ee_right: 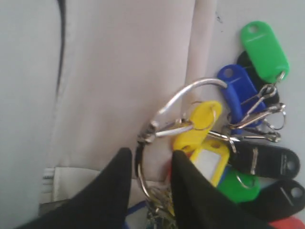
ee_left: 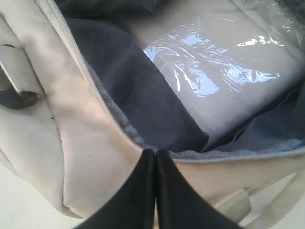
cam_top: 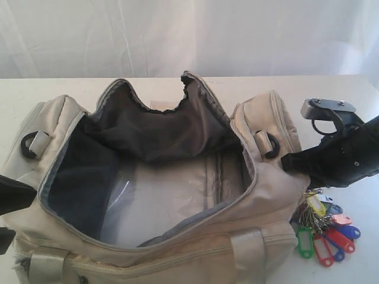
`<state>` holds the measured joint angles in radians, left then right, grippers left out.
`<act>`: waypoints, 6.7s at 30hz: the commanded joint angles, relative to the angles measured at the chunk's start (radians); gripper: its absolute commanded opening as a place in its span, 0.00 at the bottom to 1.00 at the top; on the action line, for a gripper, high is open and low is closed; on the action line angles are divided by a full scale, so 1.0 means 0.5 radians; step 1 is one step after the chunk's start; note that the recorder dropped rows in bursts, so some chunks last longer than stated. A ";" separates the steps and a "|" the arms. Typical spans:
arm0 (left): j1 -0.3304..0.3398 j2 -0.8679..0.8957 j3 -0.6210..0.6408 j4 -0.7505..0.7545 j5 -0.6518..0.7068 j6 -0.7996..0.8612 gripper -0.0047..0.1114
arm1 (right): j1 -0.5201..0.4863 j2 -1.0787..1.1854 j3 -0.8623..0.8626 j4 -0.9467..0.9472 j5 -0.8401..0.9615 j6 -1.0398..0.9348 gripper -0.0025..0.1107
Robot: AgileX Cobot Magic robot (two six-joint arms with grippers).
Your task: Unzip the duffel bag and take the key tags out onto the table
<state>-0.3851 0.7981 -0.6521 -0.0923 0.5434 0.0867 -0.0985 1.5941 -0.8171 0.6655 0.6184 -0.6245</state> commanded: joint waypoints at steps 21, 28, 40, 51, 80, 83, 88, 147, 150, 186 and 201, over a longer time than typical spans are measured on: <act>0.005 -0.014 -0.005 -0.037 0.017 -0.002 0.04 | -0.002 -0.848 -0.125 -0.960 0.461 0.816 0.18; 0.005 -0.014 -0.005 -0.020 0.018 0.041 0.04 | -0.002 -1.355 0.052 -0.885 0.328 0.785 0.02; 0.005 -0.014 0.002 -0.015 -0.010 0.087 0.04 | -0.002 -1.676 0.116 -0.860 0.150 0.814 0.02; 0.005 -0.014 0.002 -0.015 -0.010 0.091 0.04 | -0.002 -1.681 0.116 -0.855 0.173 0.819 0.02; 0.491 -1.535 0.573 -0.015 -0.612 0.064 0.04 | -0.002 -1.681 0.116 -0.855 0.169 0.819 0.02; 0.488 -1.596 0.766 -0.037 -0.784 -0.024 0.04 | -0.002 -1.681 0.116 -0.858 0.168 0.819 0.02; 0.488 -1.596 1.016 -0.046 -0.959 -0.265 0.04 | -0.002 -1.691 0.116 -0.858 0.175 0.819 0.02; 0.845 -1.596 1.304 0.278 -0.627 -0.510 0.04 | -0.002 -1.691 0.116 -0.863 0.183 0.819 0.02; 0.864 -1.596 1.304 0.278 -0.627 -0.542 0.04 | -0.002 -1.691 0.116 -0.863 0.183 0.819 0.02; 0.848 -1.596 1.304 0.277 -0.671 -0.570 0.04 | -0.002 -1.746 0.116 -0.863 0.182 0.819 0.02; 0.848 -1.596 1.304 0.277 -0.671 -0.570 0.04 | -0.002 -3.042 0.116 -0.868 0.182 0.809 0.02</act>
<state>0.0450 0.0049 -0.0039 0.0467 0.2108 -0.1921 -0.0985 0.1366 -0.7625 0.2331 0.7086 -0.2206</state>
